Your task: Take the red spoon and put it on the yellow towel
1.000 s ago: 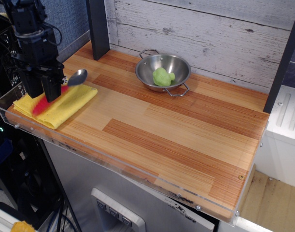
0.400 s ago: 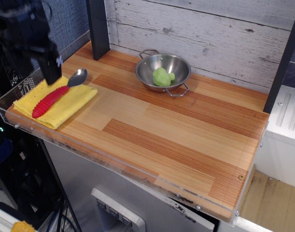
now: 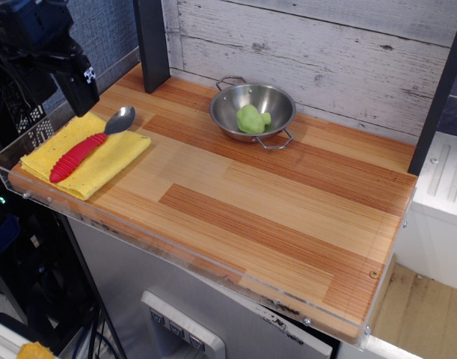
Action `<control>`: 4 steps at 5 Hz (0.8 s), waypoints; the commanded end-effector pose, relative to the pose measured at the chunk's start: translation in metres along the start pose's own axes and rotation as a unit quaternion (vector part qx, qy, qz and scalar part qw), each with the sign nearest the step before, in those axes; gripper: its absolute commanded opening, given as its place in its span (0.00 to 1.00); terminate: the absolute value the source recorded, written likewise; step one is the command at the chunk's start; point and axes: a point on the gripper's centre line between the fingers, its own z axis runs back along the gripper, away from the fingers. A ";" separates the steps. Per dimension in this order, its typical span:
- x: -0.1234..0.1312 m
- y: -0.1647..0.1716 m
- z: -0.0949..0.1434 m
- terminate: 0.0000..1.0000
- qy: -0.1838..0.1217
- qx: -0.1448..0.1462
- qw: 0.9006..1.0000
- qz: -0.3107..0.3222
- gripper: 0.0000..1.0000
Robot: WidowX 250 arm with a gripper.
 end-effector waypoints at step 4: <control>0.009 0.003 0.003 1.00 0.021 0.023 0.999 -0.011 1.00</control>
